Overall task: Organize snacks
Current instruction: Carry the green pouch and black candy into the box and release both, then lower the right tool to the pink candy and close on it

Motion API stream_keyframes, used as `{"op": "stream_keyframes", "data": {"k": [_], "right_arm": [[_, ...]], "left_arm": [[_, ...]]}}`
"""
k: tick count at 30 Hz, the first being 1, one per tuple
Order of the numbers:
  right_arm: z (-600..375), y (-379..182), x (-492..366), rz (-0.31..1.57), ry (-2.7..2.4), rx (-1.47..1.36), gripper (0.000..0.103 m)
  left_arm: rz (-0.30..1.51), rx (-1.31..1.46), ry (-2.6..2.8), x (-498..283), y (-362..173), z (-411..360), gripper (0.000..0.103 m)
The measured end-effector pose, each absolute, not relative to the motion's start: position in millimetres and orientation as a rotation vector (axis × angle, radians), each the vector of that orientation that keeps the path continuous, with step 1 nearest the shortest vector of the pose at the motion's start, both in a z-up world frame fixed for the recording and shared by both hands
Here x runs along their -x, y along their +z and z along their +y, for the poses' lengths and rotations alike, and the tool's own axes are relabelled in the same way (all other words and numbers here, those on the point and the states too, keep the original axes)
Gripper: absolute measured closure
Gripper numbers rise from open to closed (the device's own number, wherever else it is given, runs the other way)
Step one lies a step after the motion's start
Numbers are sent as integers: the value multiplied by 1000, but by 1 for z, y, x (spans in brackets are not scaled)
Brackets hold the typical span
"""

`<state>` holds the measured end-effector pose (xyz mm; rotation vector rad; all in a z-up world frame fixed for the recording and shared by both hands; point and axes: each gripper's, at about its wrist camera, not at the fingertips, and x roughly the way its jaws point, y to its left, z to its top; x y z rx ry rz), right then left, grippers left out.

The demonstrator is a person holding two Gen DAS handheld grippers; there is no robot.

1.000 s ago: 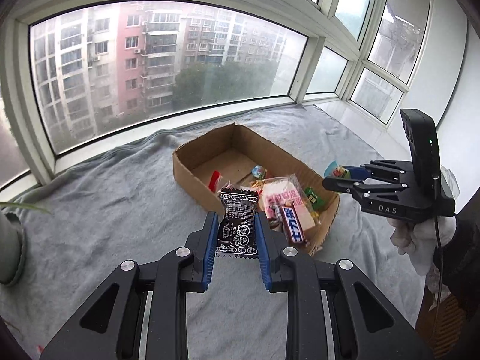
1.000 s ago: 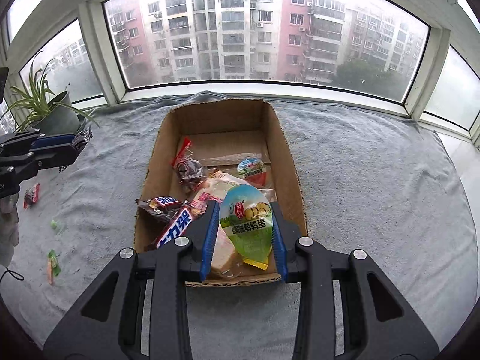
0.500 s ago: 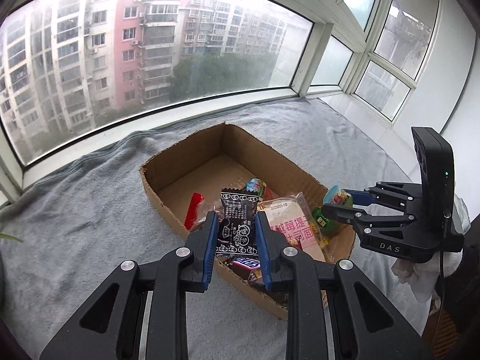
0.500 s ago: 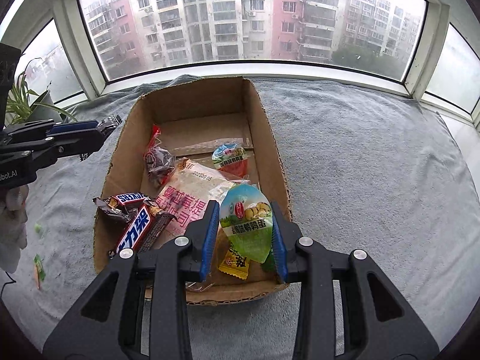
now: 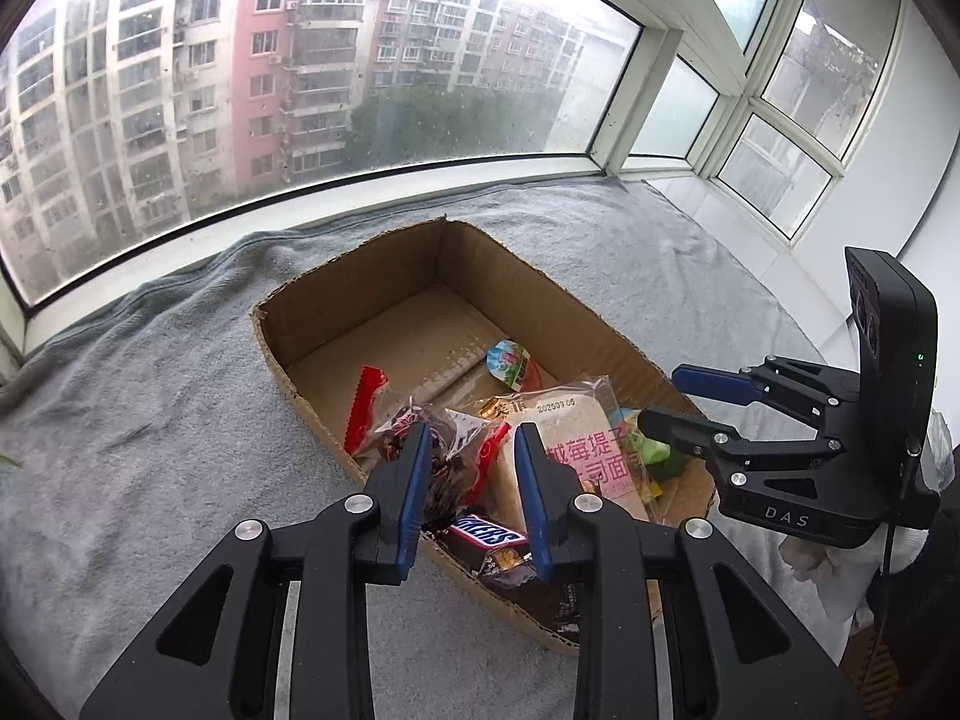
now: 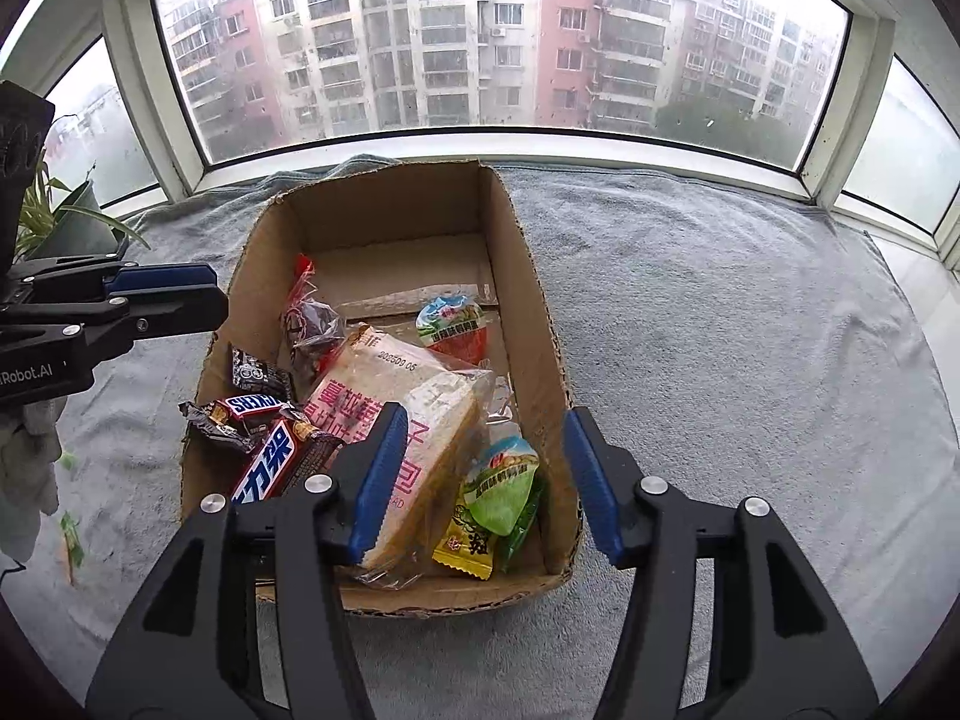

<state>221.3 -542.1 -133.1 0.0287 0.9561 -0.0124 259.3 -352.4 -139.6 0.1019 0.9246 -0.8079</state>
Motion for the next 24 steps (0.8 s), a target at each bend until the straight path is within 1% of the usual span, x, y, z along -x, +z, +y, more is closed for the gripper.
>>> {"op": "stream_keyframes", "data": {"k": [16,24], "right_arm": [[-517,-102,-204,915,16,-13,46],[-472,-85,-186,893,106,12,46]], "left_arm": [[882,-37,-794,-262,-110,-317,75],[839,-20,-739,-251,-89,-253,75]]}}
